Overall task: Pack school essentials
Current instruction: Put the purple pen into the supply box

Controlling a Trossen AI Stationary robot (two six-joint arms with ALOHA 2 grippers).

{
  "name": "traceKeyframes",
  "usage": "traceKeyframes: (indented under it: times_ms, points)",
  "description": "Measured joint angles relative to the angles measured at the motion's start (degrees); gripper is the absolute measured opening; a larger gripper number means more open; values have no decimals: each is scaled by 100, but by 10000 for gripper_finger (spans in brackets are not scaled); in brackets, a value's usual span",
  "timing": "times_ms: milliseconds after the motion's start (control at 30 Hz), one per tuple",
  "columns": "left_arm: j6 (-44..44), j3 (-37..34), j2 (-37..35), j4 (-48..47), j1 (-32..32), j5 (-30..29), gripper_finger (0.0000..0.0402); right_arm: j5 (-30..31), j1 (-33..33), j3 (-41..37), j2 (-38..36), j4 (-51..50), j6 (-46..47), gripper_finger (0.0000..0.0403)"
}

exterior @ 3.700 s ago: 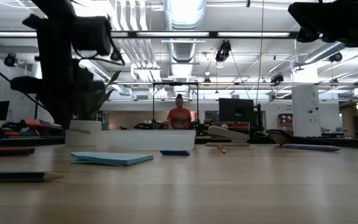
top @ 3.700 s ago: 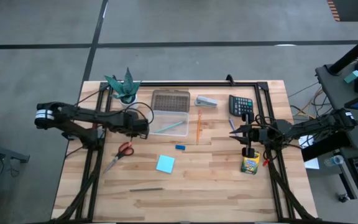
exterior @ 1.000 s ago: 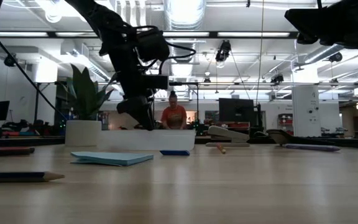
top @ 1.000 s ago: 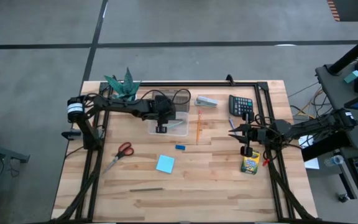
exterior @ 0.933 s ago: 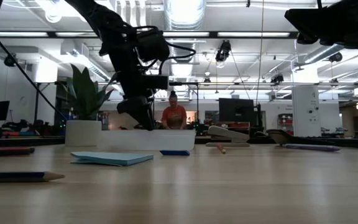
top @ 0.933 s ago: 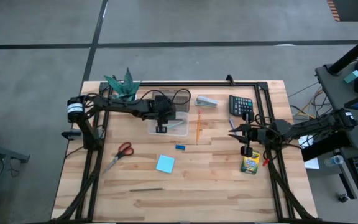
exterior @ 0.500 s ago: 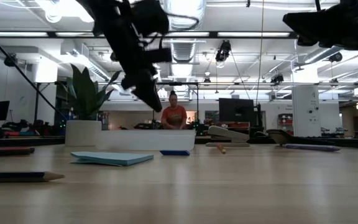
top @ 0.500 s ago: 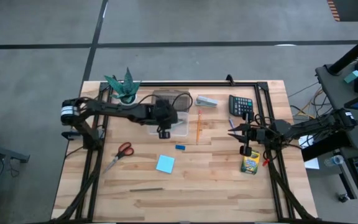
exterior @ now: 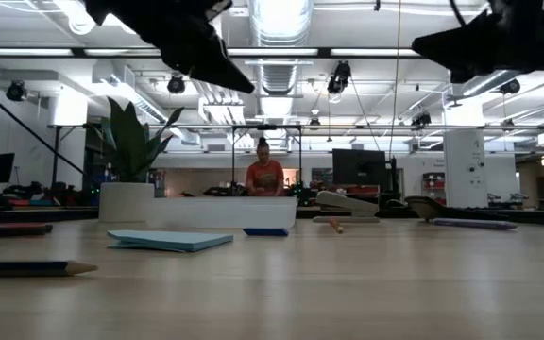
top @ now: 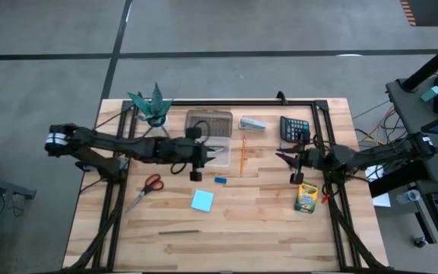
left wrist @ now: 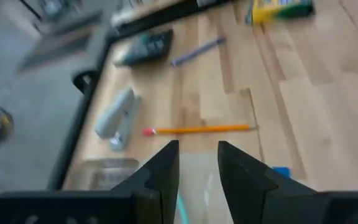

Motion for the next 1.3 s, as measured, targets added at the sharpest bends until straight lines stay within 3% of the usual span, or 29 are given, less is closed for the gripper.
traceKeyframes:
  times_ms: [167, 367, 567, 733, 1067, 1300]
  points:
    - [887, -771, -468, 1537, 126, -18, 93, 805, -2, 614, 298, -1177, 1174, 47]
    - [1704, -1418, -779, 2971, 558, -27, 93, 1181, -93, 1658, 913, -3124, 2423, 47]
    - [1867, -1564, -773, 3276, 1056, -26, 93, 1173, -374, 2803, 1652, -5215, 3648, 47]
    - [1841, -1569, -673, 3308, 1179, -23, 93, 1104, -442, 3478, 2290, -6360, 4344, 47]
    - [1554, -1597, -753, 3246, 1056, -17, 93, -515, -463, 3956, 3136, -7951, 6255, 47]
    - [1530, -1603, -844, 2897, 1056, -1, 93, -828, -659, 4107, 3528, -8913, 7261, 47]
